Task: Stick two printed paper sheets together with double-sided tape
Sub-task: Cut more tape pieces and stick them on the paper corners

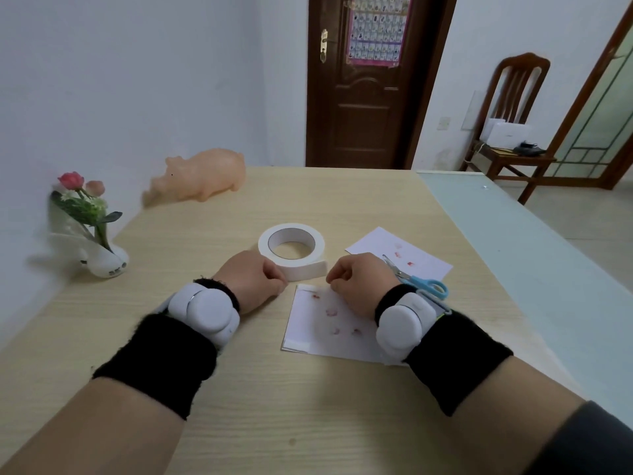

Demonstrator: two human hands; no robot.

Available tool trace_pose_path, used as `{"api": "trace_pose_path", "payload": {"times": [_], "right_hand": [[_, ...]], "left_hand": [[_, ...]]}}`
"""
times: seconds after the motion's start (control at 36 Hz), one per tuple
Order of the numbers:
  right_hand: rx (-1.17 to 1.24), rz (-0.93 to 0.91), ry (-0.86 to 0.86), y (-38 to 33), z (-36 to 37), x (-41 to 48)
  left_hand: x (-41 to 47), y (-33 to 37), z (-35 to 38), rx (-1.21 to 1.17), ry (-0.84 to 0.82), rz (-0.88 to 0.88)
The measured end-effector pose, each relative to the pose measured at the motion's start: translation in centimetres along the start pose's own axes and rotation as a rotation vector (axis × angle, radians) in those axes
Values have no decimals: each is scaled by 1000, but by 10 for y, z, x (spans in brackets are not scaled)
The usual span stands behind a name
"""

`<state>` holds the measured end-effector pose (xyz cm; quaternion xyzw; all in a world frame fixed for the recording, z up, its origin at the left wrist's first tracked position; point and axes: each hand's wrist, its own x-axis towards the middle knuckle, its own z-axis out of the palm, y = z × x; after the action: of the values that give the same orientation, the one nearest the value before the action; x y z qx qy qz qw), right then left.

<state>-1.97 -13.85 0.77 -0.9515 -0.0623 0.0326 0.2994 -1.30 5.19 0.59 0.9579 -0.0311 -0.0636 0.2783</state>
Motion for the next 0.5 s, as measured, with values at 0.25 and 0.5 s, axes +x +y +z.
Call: {"api": "trace_pose_path", "payload": {"times": [0.25, 0.5], "right_hand": [[-197, -139, 18, 5, 1, -10], [-473, -347, -27, 12, 15, -19]], "left_hand": [[-10, -3, 18, 159, 55, 300], [-7, -10, 24, 212, 45, 369]]}}
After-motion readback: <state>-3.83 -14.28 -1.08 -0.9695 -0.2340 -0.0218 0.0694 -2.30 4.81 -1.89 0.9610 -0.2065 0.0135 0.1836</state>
